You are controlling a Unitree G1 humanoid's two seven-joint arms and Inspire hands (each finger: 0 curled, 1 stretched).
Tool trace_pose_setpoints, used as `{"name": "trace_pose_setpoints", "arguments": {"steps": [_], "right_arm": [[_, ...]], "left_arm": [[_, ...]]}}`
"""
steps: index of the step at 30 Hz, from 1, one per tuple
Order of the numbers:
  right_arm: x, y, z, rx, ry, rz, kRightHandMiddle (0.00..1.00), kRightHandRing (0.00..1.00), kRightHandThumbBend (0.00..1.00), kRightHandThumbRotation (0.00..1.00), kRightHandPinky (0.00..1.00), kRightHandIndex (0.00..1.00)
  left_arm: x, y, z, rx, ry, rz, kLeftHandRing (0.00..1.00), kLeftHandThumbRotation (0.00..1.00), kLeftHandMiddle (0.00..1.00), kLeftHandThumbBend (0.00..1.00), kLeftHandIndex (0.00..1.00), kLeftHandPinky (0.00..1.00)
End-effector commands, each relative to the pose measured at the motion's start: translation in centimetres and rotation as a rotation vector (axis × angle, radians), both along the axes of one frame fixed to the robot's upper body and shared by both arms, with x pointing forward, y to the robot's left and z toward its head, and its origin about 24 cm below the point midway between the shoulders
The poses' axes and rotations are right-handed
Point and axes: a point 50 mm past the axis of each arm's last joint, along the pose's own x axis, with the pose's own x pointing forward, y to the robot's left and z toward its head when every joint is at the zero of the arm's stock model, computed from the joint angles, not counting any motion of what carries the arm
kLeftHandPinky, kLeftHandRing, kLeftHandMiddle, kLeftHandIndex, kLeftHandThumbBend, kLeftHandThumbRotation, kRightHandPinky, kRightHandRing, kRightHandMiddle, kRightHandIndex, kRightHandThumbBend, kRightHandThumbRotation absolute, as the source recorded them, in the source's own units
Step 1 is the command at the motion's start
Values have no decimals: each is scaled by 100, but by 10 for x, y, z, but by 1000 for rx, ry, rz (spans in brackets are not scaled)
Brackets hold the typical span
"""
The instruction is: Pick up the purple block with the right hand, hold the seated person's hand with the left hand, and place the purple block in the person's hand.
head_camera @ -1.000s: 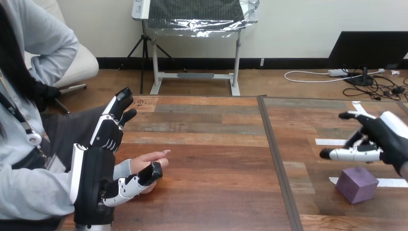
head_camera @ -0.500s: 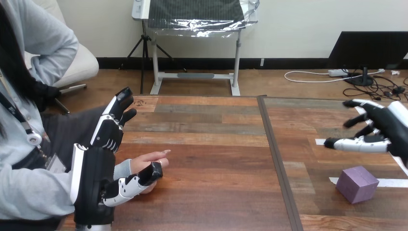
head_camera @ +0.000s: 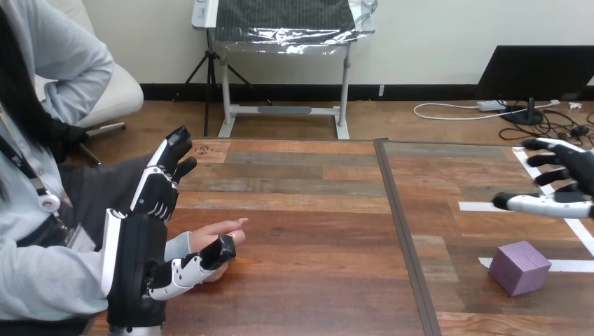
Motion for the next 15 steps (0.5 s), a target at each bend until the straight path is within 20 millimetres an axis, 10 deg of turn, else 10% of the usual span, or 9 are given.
{"name": "trace_pose_setpoints", "arguments": {"steps": [1, 15], "right_arm": [[5, -4, 26, -23, -91, 16, 82, 74, 100, 40, 66, 88], [4, -2, 25, -24, -113, 27, 79, 71, 100, 42, 60, 88]], "left_arm": [[14, -5, 13, -12, -64, -20, 93, 60, 93, 100, 89, 88], [15, -5, 13, -11, -65, -20, 92, 61, 92, 100, 89, 88]]}}
